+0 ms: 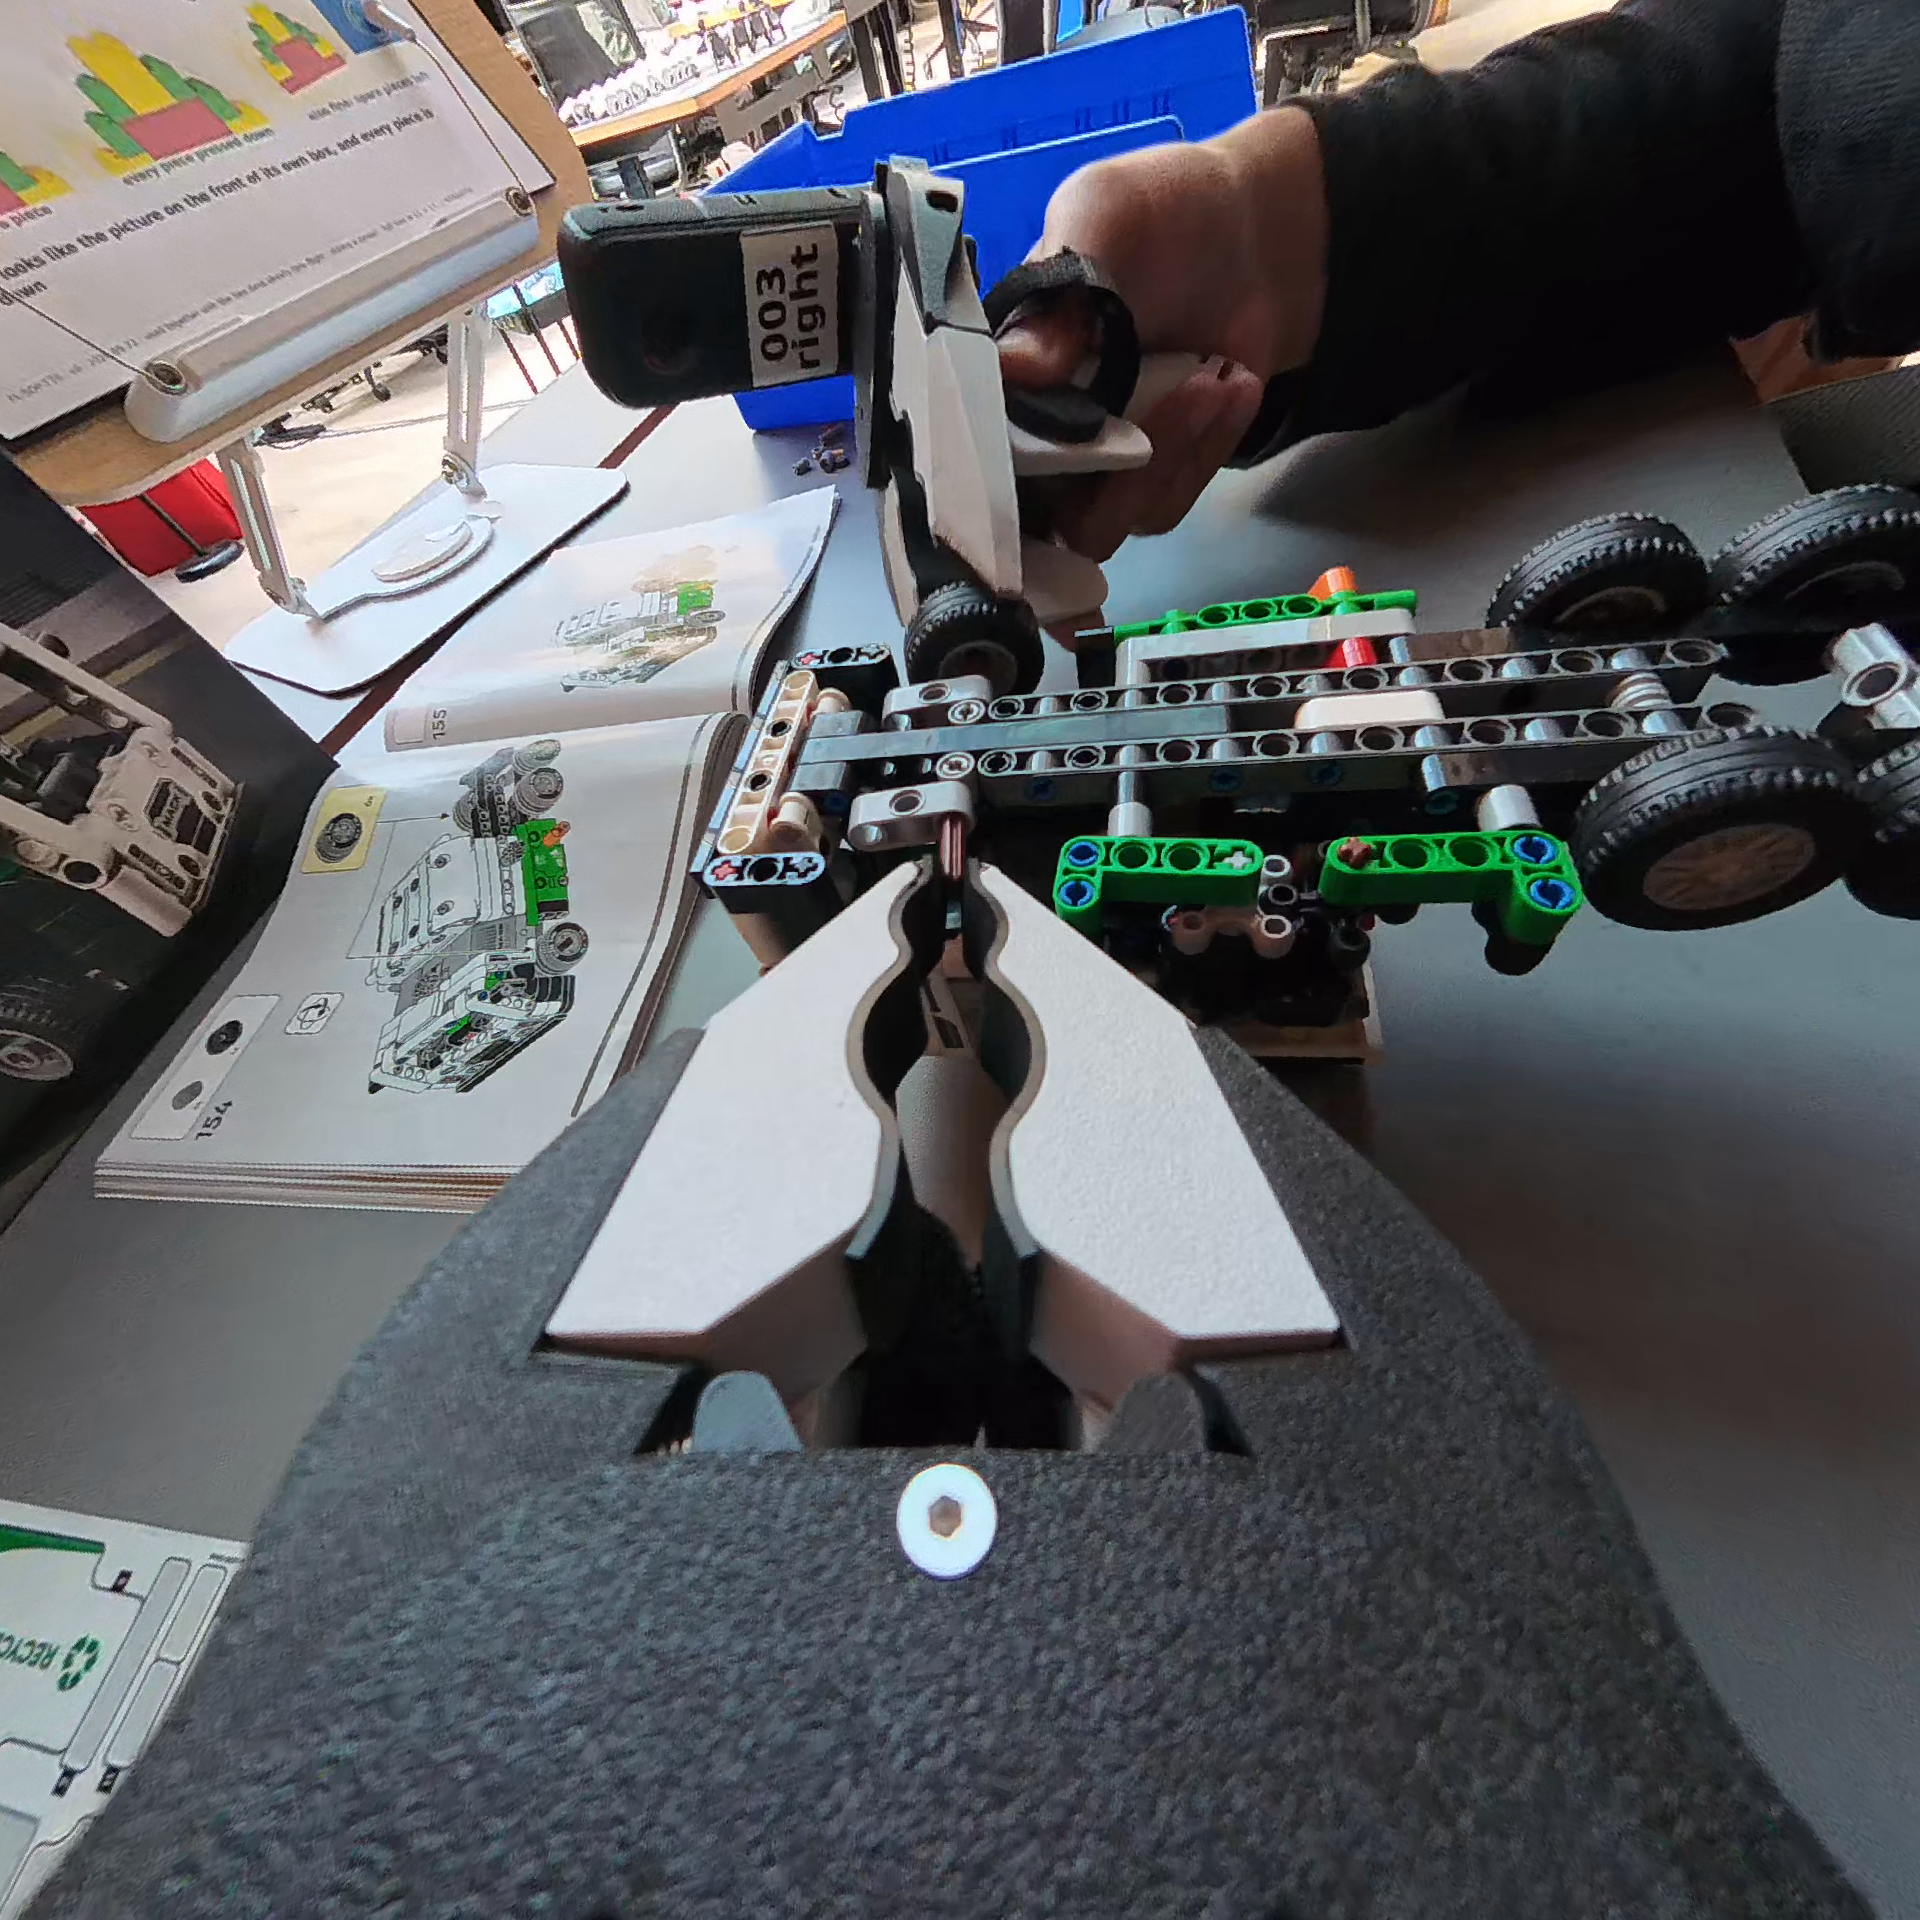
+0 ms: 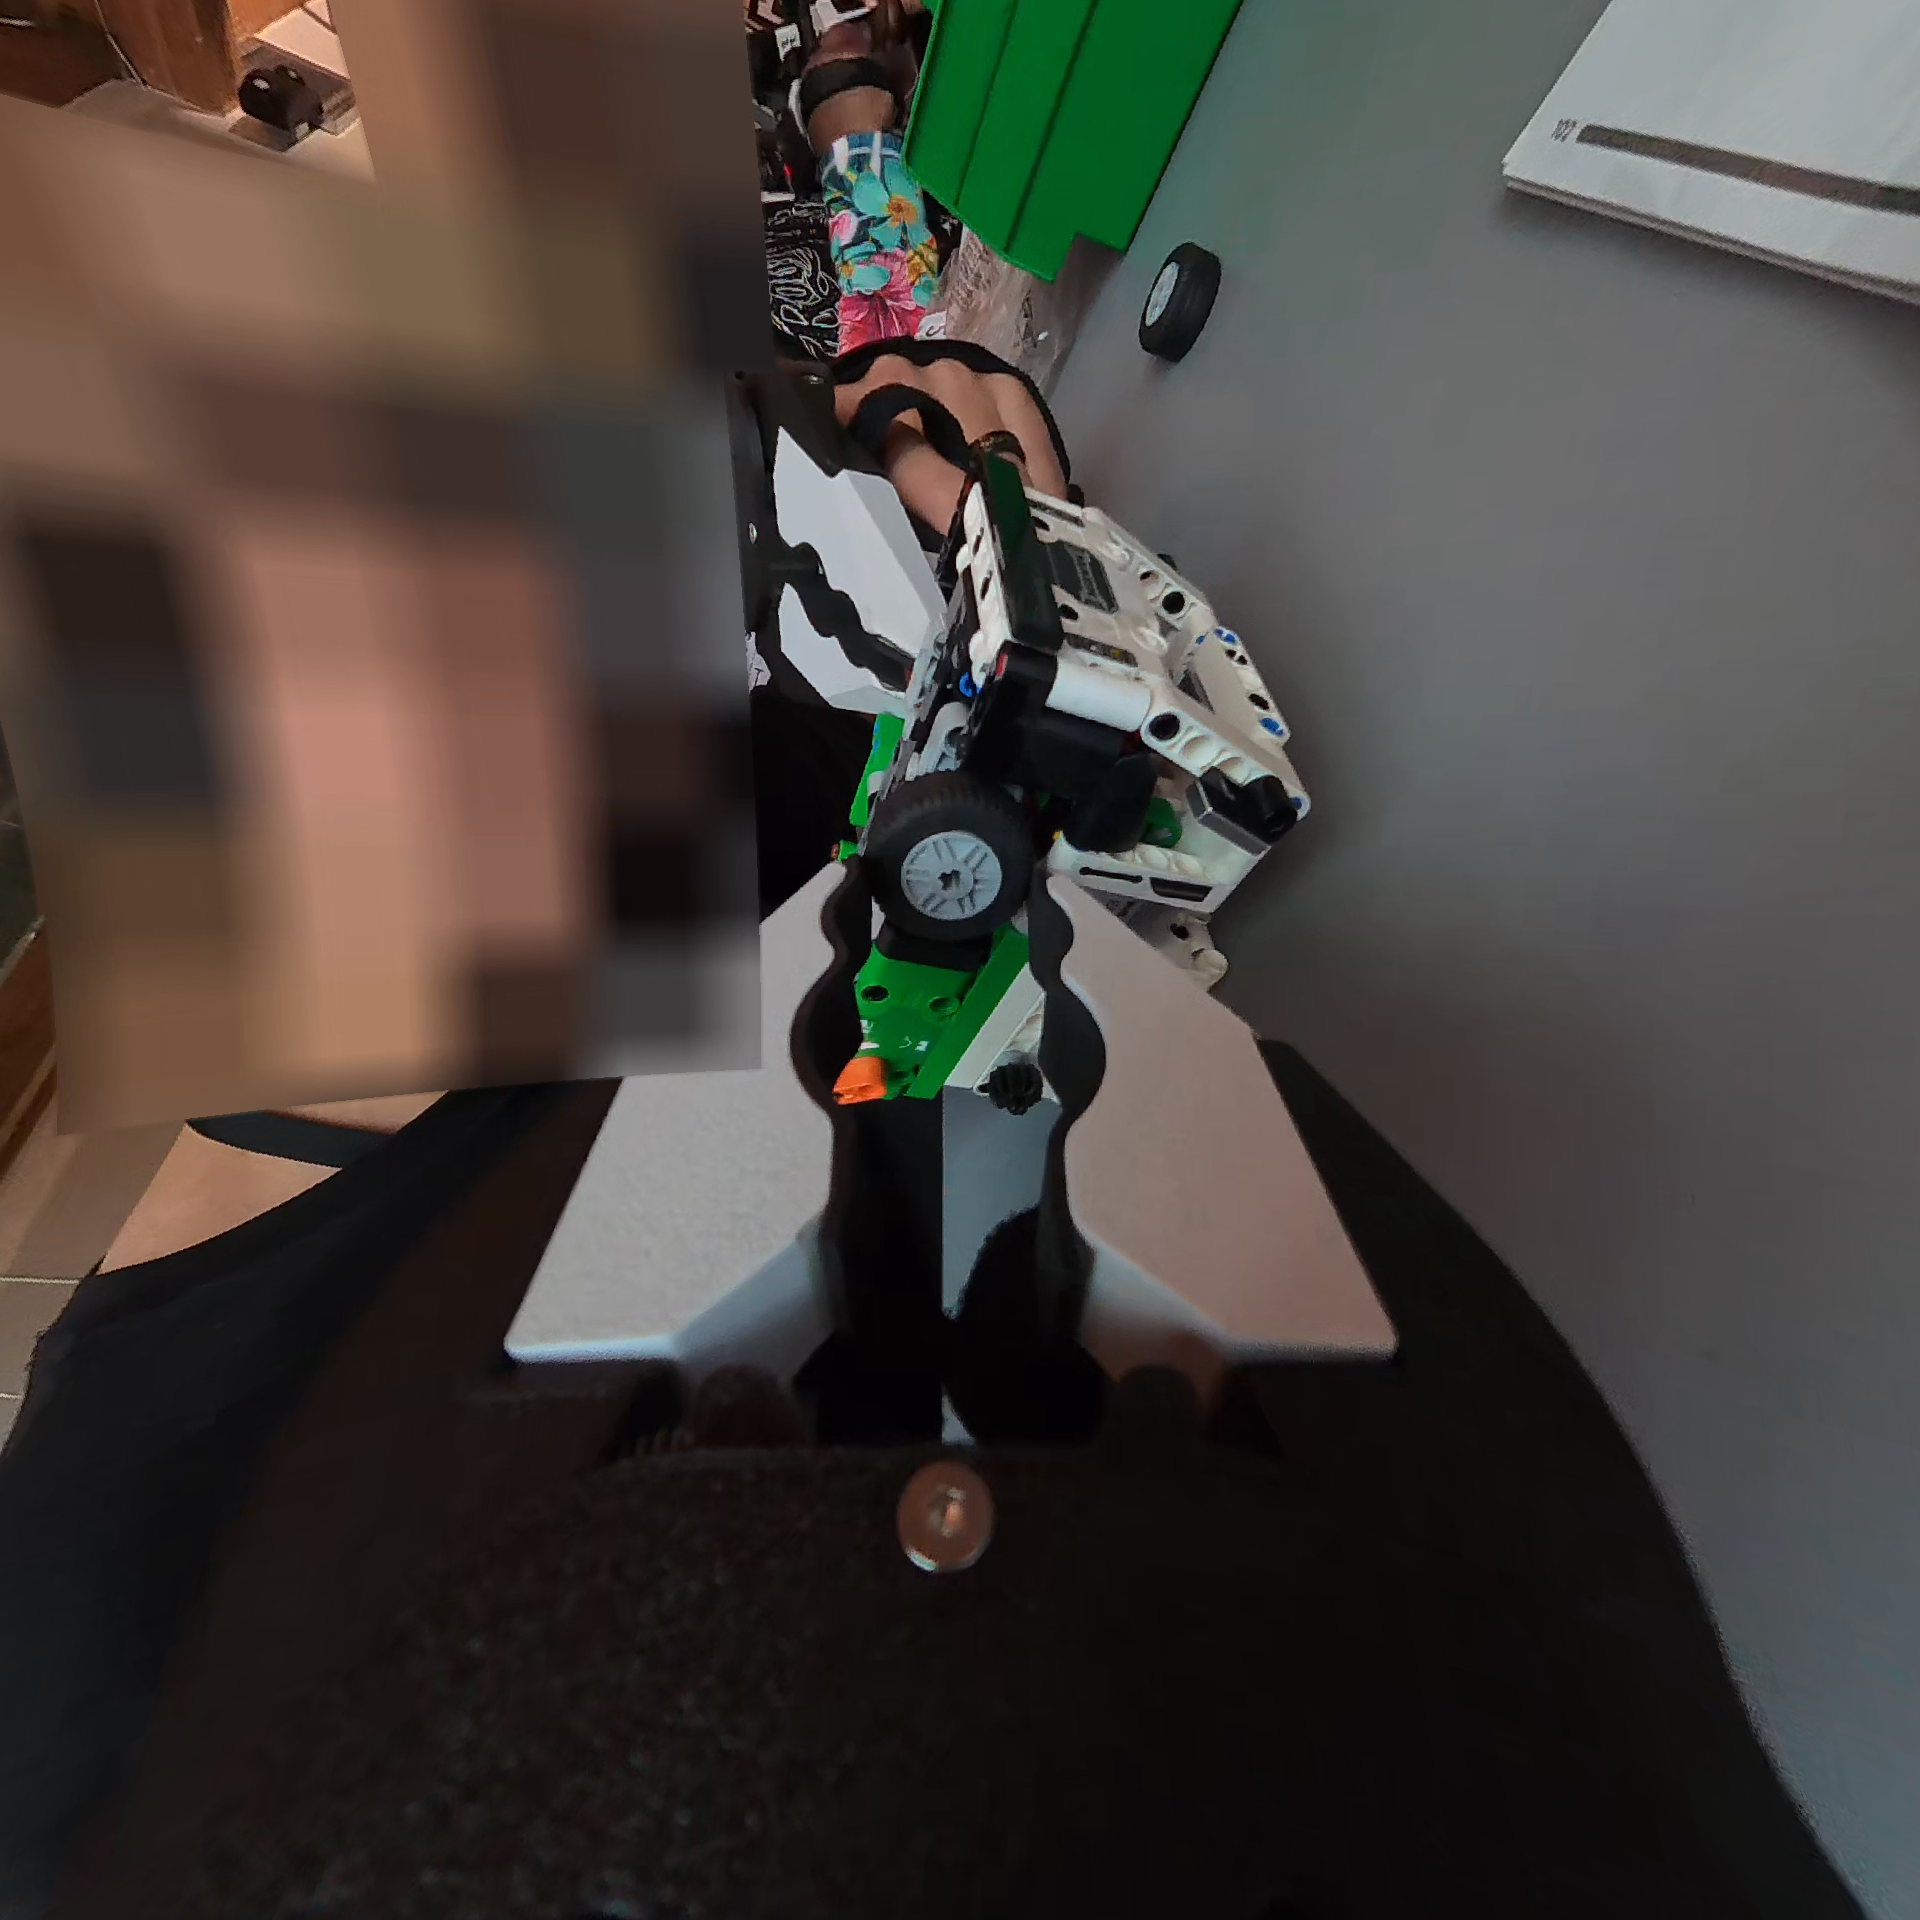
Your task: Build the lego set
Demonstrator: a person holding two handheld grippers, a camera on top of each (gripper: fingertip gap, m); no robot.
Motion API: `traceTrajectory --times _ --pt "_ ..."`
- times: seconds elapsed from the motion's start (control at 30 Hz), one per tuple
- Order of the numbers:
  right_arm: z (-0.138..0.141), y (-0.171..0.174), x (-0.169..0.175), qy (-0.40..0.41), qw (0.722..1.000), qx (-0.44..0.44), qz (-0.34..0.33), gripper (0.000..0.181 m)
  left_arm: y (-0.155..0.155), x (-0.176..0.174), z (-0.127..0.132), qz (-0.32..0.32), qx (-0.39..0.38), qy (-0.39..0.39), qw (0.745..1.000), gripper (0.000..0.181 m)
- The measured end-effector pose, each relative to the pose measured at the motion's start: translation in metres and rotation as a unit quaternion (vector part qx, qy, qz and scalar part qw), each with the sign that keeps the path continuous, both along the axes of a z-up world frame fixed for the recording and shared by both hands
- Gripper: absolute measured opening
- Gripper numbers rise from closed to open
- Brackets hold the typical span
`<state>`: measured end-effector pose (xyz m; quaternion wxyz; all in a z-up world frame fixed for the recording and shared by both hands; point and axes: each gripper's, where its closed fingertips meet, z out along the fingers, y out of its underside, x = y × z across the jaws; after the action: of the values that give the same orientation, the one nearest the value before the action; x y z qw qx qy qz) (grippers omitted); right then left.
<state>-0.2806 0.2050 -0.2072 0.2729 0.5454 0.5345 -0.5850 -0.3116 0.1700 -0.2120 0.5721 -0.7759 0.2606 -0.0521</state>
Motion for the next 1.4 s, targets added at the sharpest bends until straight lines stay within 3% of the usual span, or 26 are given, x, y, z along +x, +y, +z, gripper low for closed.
traceTrajectory --times 0.37,0.57,0.87,1.0,1.17,1.4 --pt "0.0027 -0.0002 0.0019 -0.059 0.995 -0.078 0.004 0.027 -0.0002 0.0028 -0.0001 -0.001 0.014 0.026 1.0 0.001" --pt "0.0025 0.0 0.0014 -0.05 0.997 -0.061 0.002 0.027 -0.0001 0.0024 -0.0003 0.0 0.015 0.028 0.999 0.001" --pt "0.0002 -0.0013 0.0033 0.054 0.996 0.062 0.018 0.029 -0.0002 0.0028 0.0 -0.005 0.007 -0.004 1.0 0.001" --pt "-0.0005 -0.0012 0.003 0.134 0.98 0.143 0.027 0.029 -0.0006 0.0024 -0.0001 -0.008 0.003 -0.013 1.0 0.001" --pt "-0.0011 -0.0027 0.005 0.222 0.957 0.183 0.046 0.029 -0.0007 0.0032 -0.0008 -0.013 -0.001 -0.019 1.0 0.001" --pt "-0.0026 -0.0036 0.0038 0.212 0.962 0.164 0.044 0.029 -0.0004 0.003 -0.0008 -0.008 0.004 -0.011 1.0 0.001"
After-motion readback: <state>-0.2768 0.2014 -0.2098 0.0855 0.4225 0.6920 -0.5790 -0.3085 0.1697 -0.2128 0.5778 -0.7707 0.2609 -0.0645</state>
